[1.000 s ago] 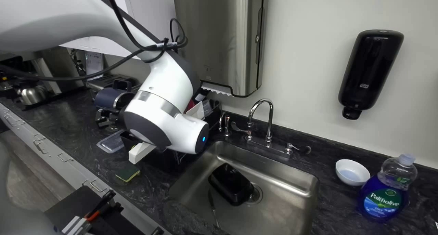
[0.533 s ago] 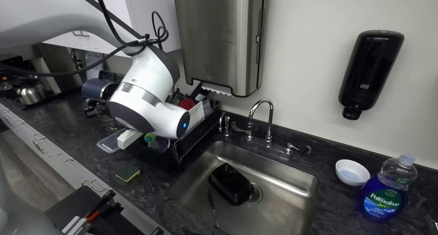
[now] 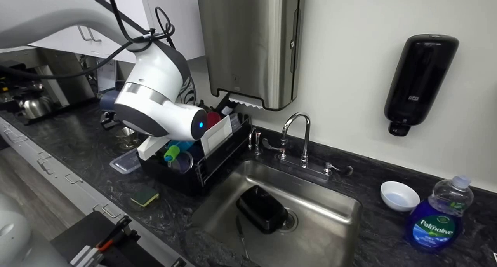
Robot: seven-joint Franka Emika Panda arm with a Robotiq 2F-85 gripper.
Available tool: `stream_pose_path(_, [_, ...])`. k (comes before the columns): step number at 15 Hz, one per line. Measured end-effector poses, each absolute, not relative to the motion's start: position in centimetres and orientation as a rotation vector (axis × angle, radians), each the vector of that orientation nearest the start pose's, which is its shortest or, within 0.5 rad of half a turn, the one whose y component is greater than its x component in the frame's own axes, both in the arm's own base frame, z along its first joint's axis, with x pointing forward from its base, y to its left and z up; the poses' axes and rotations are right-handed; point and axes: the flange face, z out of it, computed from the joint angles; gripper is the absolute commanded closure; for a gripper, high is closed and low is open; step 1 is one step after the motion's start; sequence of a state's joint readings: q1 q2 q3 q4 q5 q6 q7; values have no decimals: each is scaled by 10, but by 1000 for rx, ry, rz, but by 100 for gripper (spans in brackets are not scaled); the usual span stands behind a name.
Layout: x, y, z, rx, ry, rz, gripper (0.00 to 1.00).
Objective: Move the mug from the sink to the dish rack
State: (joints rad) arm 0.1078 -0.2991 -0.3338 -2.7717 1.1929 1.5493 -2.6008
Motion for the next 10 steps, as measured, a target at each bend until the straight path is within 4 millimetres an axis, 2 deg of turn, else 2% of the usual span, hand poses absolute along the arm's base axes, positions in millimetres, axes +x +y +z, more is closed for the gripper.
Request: stream_pose_path(10, [334,45,303,-1243,-1452,-1132,98])
